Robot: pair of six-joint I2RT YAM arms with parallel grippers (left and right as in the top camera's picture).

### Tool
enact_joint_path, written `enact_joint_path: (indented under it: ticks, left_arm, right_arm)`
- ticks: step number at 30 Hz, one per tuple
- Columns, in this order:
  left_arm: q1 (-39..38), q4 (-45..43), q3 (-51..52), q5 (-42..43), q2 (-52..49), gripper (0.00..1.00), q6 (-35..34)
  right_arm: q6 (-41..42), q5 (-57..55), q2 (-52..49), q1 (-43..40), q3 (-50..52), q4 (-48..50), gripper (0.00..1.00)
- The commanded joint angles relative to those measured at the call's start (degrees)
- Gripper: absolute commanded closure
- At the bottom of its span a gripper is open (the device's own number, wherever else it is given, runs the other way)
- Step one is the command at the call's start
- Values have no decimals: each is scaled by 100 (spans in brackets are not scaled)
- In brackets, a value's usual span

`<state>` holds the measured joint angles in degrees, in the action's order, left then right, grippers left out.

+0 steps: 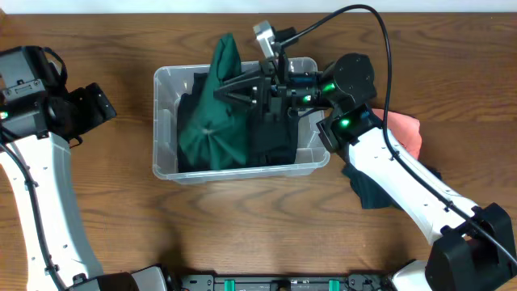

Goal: Pack container
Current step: 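Carry the green shirt with the right gripper and lay it in the bin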

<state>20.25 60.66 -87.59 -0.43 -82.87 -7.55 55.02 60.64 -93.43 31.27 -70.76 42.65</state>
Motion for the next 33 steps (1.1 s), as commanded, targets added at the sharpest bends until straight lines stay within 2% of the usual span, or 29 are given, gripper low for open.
enact_joint_path:
  ticks: [1, 5, 7, 9, 13, 15, 18, 27, 30, 33]
  left_arm:
    - [26, 17, 9, -48, -20, 2, -46]
    - [26, 17, 9, -48, -20, 2, -46]
    - [26, 17, 9, -48, -20, 2, -46]
    - [26, 17, 9, -48, -20, 2, -48]
    - [26, 15, 9, -48, -20, 2, -46]
    - [26, 17, 9, -48, -20, 2, -46]
    - [24, 17, 9, -48, -20, 2, -48]
    - [26, 17, 9, -48, -20, 2, -48]
    - [26, 15, 9, -48, -20, 2, -46]
    - [26, 17, 9, -48, -20, 2, -46]
  right_arm:
    - [-17, -634, -11, 85, -48, 186, 99]
    - [-59, -645, -13, 157, -48, 319, 99]
    - [-258, -625, -28, 160, -48, -7, 99]
    - [-737, -599, -46, 160, -48, -601, 99]
    - [-2277, -688, -177, 175, -48, -2518, 99]
    - [-2645, -686, -308, 175, -48, -2968, 99]
    - [-2385, -686, -426, 175, -48, -2618, 99]
    - [-916, -1075, -433, 208, -48, 205, 99]
    - [-883, -1115, -439, 208, -48, 234, 99]
    - [-1049, -1113, -485, 216, -48, -271, 99]
